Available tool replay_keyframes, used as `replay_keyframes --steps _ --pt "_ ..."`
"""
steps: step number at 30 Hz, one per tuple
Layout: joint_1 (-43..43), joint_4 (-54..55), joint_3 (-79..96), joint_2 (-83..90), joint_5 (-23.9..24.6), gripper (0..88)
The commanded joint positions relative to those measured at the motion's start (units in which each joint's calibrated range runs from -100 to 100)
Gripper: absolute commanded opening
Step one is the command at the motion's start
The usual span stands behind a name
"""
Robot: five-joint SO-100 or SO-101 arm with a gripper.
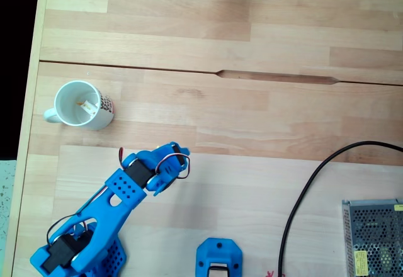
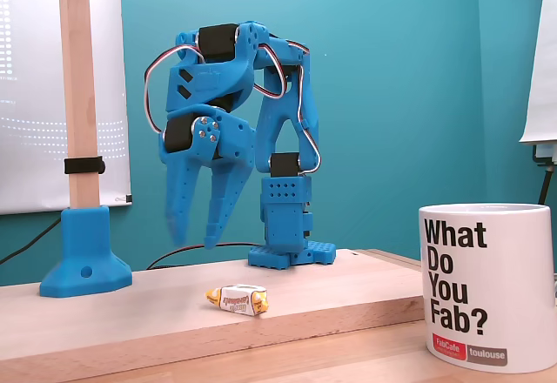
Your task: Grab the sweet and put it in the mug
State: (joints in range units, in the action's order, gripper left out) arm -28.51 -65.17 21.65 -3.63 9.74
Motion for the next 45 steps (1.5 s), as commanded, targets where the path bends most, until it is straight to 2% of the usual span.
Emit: replay_keyframes --steps 1,7,12,17,24,33,45 --pt "-0.6 -0.2 -1.3 3.0 -3.4 31.7" --pt "-0.8 -0.3 2.2 3.1 -5.3 54.2" --pt "-0.1 -0.3 9.4 3.1 -5.3 63.3" --pt "0.0 -0.3 16.8 5.0 -5.2 62.9" --pt "1.9 -0.2 17.2 12.2 -3.5 60.6" --pt "5.1 -0.2 18.2 12.0 0.4 55.3" --pt "5.0 -0.3 19.1 11.9 1.2 54.6"
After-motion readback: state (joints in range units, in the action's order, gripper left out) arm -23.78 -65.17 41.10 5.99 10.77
